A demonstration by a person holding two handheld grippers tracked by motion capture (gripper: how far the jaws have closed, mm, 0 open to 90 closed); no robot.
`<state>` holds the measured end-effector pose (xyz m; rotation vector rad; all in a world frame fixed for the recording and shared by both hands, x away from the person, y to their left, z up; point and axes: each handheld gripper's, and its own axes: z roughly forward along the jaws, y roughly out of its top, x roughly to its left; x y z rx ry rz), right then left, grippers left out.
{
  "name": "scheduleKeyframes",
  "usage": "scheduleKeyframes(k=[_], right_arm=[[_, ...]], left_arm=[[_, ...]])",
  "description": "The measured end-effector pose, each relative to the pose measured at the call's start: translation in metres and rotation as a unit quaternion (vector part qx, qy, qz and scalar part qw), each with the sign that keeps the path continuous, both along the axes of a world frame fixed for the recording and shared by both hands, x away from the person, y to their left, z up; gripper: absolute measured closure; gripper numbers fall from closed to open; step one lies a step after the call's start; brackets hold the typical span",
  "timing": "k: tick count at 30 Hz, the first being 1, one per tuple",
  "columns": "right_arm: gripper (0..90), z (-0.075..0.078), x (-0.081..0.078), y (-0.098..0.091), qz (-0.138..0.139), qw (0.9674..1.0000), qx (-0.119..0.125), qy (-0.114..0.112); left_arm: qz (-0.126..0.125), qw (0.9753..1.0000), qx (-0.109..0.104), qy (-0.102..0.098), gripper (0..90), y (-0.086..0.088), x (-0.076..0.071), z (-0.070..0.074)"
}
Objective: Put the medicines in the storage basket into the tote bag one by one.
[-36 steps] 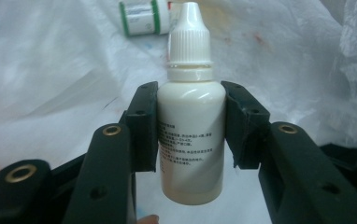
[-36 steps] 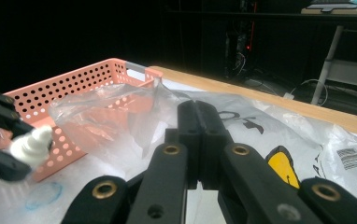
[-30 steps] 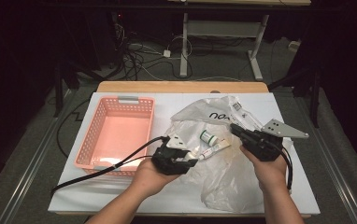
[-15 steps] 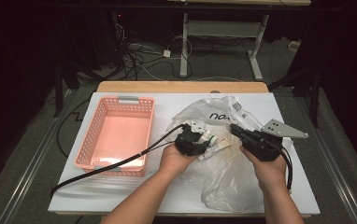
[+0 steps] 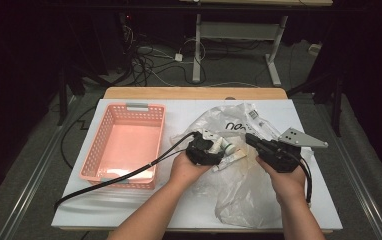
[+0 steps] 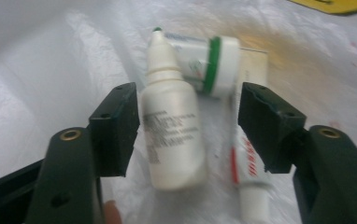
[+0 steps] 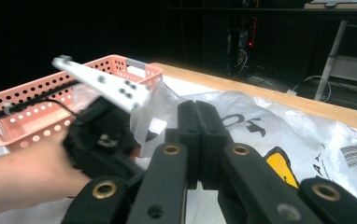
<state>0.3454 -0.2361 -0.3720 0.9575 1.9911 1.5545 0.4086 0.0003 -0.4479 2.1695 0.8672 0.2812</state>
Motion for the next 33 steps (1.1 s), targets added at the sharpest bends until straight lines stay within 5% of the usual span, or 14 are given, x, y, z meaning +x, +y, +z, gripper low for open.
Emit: scheduleKeyframes(k=[4, 9, 19, 22, 25, 29, 33], right_arm=[[90.0, -0.001, 0.0, 0.0, -0.001, 1.0, -0.002, 0.002], [90.0, 0.0, -0.001, 0.0, -0.001, 1.0, -0.001, 0.001], [90.0, 0.002, -0.001, -0.003, -0.008, 0.9999, 0.006, 0.003], [90.0, 0.003, 0.0, -0.004, -0.012, 0.9999, 0.007, 0.002], [90.0, 0.003, 0.0, -0.004, -0.016, 0.9999, 0.004, 0.0], [90.0, 0.002, 0.0, -0.003, -0.018, 0.9998, 0.001, 0.003], [90.0, -0.002, 0.0, 0.0, -0.013, 0.9999, -0.004, 0.009]], left_arm=[[-0.009, 0.9997, 0.008, -0.019, 31.8, 0.006, -0.018, 0.009], [-0.013, 0.9996, -0.024, 0.001, 34.0, 0.025, -0.035, 0.009], [-0.04, 0.9984, 0.019, 0.035, 30.8, 0.049, -0.086, -0.017], [-0.035, 0.9977, 0.047, 0.033, 24.9, 0.05, -0.093, -0.025], [-0.03, 0.9986, 0.039, 0.021, 20.9, 0.053, -0.098, -0.035], [-0.032, 0.9987, 0.036, 0.019, 24.7, 0.053, -0.1, -0.036], [-0.054, 0.998, 0.032, 0.007, 39.7, 0.052, -0.105, -0.036]])
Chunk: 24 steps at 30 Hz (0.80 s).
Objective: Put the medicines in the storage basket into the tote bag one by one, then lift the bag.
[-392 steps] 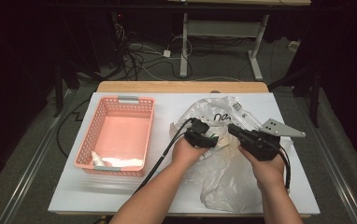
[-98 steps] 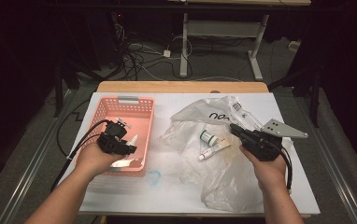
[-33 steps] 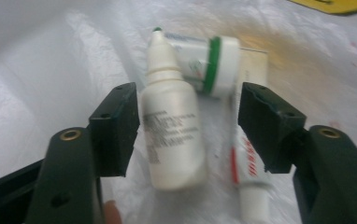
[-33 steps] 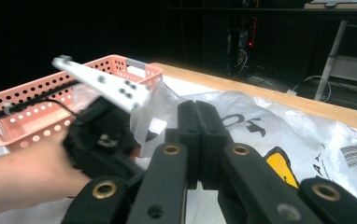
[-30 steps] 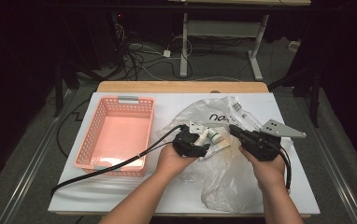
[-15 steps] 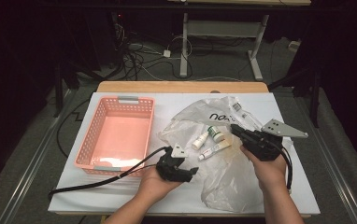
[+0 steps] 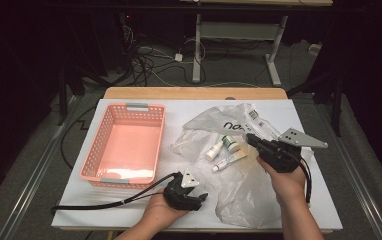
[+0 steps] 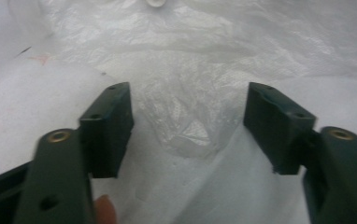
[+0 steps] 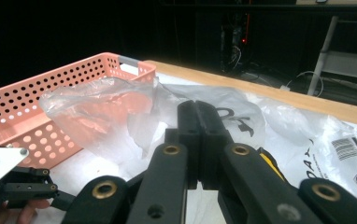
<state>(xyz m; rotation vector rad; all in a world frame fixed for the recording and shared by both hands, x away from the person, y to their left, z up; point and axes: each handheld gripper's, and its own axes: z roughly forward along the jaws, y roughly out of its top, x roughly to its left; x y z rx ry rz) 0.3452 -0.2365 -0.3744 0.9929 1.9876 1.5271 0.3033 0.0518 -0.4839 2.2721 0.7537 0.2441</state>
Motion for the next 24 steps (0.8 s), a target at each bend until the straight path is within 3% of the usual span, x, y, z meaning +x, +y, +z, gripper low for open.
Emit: scheduleKeyframes(k=[5, 7, 10, 14, 17, 19, 24], right_arm=[[90.0, -0.003, 0.0, 0.003, 0.005, 1.0, -0.004, 0.003], [90.0, -0.003, 0.0, 0.003, 0.005, 1.0, -0.004, 0.003], [90.0, -0.002, 0.001, 0.004, 0.002, 1.0, -0.004, 0.003], [90.0, -0.001, 0.002, 0.004, -0.003, 1.0, -0.004, 0.001], [90.0, -0.003, 0.003, 0.004, -0.004, 1.0, -0.007, 0.001], [90.0, -0.004, 0.003, 0.004, -0.001, 0.9999, -0.01, 0.001], [90.0, -0.004, 0.001, 0.003, 0.006, 0.9999, -0.009, -0.003]], left_arm=[[-0.026, 0.9996, -0.009, -0.003, 64.8, -0.001, -0.003, -0.001], [-0.021, 0.9997, -0.014, 0.002, 71.3, 0.0, -0.001, -0.001], [-0.02, 0.9995, -0.021, 0.011, 89.0, 0.001, 0.001, -0.001], [-0.019, 0.9992, -0.03, 0.02, 89.3, 0.004, 0.003, 0.0], [-0.013, 0.9992, -0.037, 0.006, 89.4, 0.006, 0.0, 0.001], [-0.006, 0.9984, -0.056, -0.006, 89.4, 0.009, -0.001, 0.003], [-0.003, 0.9937, -0.108, -0.03, 89.4, 0.007, -0.006, 0.014]])
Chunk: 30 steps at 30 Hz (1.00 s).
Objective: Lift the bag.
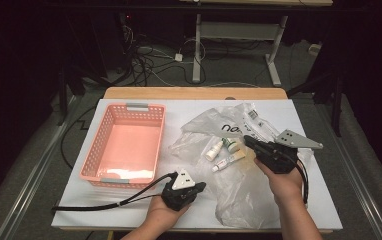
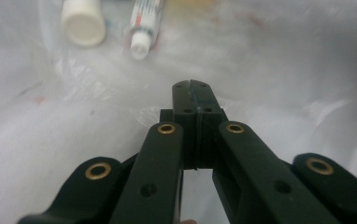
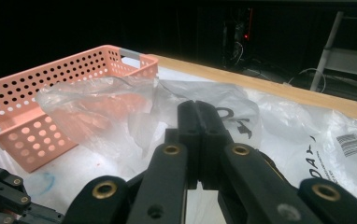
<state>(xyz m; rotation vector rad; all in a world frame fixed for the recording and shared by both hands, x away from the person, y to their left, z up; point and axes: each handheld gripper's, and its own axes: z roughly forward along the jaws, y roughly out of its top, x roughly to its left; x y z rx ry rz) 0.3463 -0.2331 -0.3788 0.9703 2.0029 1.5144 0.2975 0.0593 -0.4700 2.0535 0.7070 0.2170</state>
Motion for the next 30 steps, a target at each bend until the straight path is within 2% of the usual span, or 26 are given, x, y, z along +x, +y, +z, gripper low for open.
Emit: scheduleKeyframes(k=[5, 8, 12, 14, 15, 17, 18, 20, 22, 23, 25, 26, 27, 28, 29, 30], right_arm=[[90.0, 0.008, -0.005, -0.002, -0.001, 0.9999, 0.009, -0.012], [90.0, 0.014, -0.007, -0.002, -0.002, 0.9997, 0.014, -0.022], [90.0, 0.022, -0.008, -0.001, -0.004, 0.9993, 0.021, -0.032], [90.0, 0.027, -0.007, 0.0, -0.004, 0.9989, 0.024, -0.039], [90.0, 0.03, -0.006, 0.002, -0.004, 0.9988, 0.026, -0.041], [90.0, 0.037, -0.004, 0.004, -0.004, 0.9984, 0.03, -0.048], [90.0, 0.039, -0.004, 0.005, -0.004, 0.9983, 0.031, -0.048], [90.0, 0.039, -0.002, 0.006, -0.002, 0.9983, 0.029, -0.052], [90.0, 0.035, -0.001, 0.006, -0.003, 0.9986, 0.027, -0.044], [90.0, 0.033, -0.001, 0.006, -0.003, 0.9988, 0.029, -0.039], [90.0, 0.028, -0.002, 0.004, -0.004, 0.9989, 0.029, -0.036], [90.0, 0.027, -0.003, 0.003, -0.006, 0.999, 0.029, -0.035], [90.0, 0.026, -0.003, 0.002, -0.005, 0.999, 0.028, -0.034], [90.0, 0.025, -0.003, 0.001, -0.005, 0.9991, 0.025, -0.033], [90.0, 0.024, -0.004, 0.0, -0.007, 0.9992, 0.026, -0.03], [90.0, 0.023, -0.003, -0.001, -0.007, 0.9992, 0.027, -0.029]], left_arm=[[0.02, 0.9985, -0.038, -0.034, 89.3, 0.009, 0.002, 0.022], [0.031, 0.9957, -0.064, -0.06, 89.3, 0.015, 0.003, 0.037], [0.047, 0.9913, -0.094, -0.08, 89.4, 0.025, 0.007, 0.056], [0.055, 0.989, -0.104, -0.09, 89.3, 0.029, 0.01, 0.065], [0.055, 0.9888, -0.103, -0.093, 89.4, 0.031, 0.011, 0.069], [0.058, 0.9904, -0.088, -0.089, 89.3, 0.031, 0.009, 0.067], [0.05, 0.9927, -0.07, -0.084, 89.1, 0.029, 0.007, 0.061], [0.025, 0.9982, -0.031, -0.044, 88.2, 0.019, 0.007, 0.04], [0.016, 0.9998, -0.001, -0.014, 64.6, 0.008, 0.012, 0.019], [0.013, 0.9999, 0.007, -0.002, 52.4, 0.005, 0.014, 0.013], [0.03, 0.999, 0.027, -0.017, 27.6, 0.001, 0.012, 0.004], [0.026, 0.9989, 0.035, -0.014, 21.3, 0.0, 0.012, 0.002], [0.015, 0.9987, 0.046, 0.018, 18.1, -0.002, 0.016, -0.002], [0.006, 0.9963, 0.06, 0.062, 18.1, -0.004, 0.022, -0.006], [-0.001, 0.9942, 0.069, 0.082, 19.7, -0.005, 0.023, -0.013], [0.006, 0.9946, 0.085, 0.058, 22.0, -0.007, 0.019, -0.013]])
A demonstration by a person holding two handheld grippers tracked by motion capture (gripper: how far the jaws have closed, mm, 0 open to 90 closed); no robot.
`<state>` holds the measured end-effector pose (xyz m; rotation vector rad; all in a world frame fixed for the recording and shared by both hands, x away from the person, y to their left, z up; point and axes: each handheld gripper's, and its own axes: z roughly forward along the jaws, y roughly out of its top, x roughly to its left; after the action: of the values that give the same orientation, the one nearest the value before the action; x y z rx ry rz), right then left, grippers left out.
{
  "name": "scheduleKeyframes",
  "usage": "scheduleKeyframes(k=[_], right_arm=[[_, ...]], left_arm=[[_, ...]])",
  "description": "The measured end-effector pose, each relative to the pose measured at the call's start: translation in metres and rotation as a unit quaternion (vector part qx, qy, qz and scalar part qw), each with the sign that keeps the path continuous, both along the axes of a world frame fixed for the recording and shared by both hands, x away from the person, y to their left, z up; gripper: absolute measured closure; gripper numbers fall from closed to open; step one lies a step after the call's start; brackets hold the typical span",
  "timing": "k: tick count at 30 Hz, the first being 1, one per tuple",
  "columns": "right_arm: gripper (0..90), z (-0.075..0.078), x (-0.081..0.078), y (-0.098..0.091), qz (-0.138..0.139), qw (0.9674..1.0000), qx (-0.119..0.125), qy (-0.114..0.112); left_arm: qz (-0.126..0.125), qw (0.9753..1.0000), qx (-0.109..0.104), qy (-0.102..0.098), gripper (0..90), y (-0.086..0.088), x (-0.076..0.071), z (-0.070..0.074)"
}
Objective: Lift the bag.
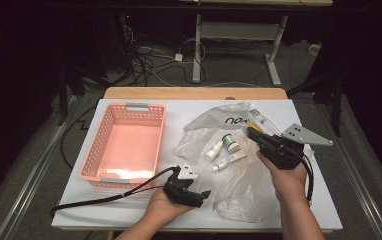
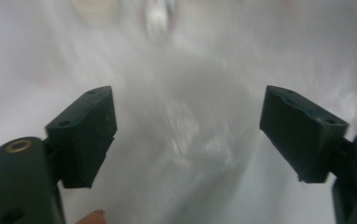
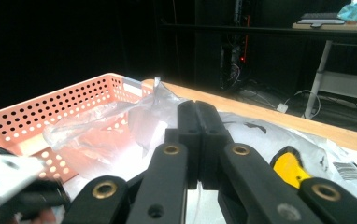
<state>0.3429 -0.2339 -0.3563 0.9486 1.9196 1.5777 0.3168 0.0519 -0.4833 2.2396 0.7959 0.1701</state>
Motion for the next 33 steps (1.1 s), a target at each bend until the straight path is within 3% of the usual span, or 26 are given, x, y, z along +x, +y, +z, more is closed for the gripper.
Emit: scheduleKeyframes(k=[1, 5, 7, 9, 12, 16, 20, 23, 28, 32, 33], right_arm=[[90.0, -0.001, 0.0, 0.0, 0.0, 1.0, 0.0, 0.001], [90.0, -0.001, -0.001, -0.001, 0.0, 1.0, 0.001, 0.0], [90.0, -0.001, -0.002, -0.001, 0.001, 1.0, 0.002, 0.0], [90.0, -0.001, -0.002, -0.002, 0.0, 1.0, 0.001, 0.001], [90.0, -0.002, -0.002, -0.002, -0.003, 1.0, 0.001, 0.004], [90.0, -0.001, -0.002, -0.002, -0.002, 1.0, 0.001, -0.001], [90.0, 0.003, -0.002, -0.001, -0.002, 1.0, 0.002, -0.004], [90.0, 0.008, -0.001, 0.002, 0.001, 0.9999, 0.007, -0.013], [90.0, 0.023, 0.009, 0.01, -0.002, 0.9995, 0.009, -0.029], [90.0, 0.045, 0.023, 0.012, -0.016, 0.9988, 0.016, -0.044], [90.0, 0.052, 0.027, 0.012, -0.022, 0.9984, 0.019, -0.048]], left_arm=[[0.006, 0.9997, 0.017, -0.018, 28.2, -0.002, -0.004, 0.0], [-0.03, 0.9988, 0.017, -0.036, 62.5, -0.005, -0.009, -0.001], [-0.035, 0.9978, 0.026, -0.05, 89.1, -0.007, -0.012, -0.001], [-0.036, 0.9982, 0.022, -0.043, 89.4, -0.006, -0.011, 0.0], [-0.034, 0.9979, 0.011, -0.053, 89.5, -0.003, -0.012, 0.002], [-0.017, 0.9932, -0.063, -0.096, 89.5, 0.006, -0.013, 0.025], [0.012, 0.9825, -0.126, -0.137, 89.5, 0.018, -0.01, 0.058], [0.028, 0.9748, -0.15, -0.162, 89.5, 0.027, -0.006, 0.079], [0.057, 0.9585, -0.187, -0.208, 89.5, 0.042, 0.003, 0.114], [0.071, 0.9452, -0.211, -0.238, 89.4, 0.051, 0.011, 0.143], [0.075, 0.9402, -0.219, -0.25, 89.4, 0.052, 0.012, 0.15]])
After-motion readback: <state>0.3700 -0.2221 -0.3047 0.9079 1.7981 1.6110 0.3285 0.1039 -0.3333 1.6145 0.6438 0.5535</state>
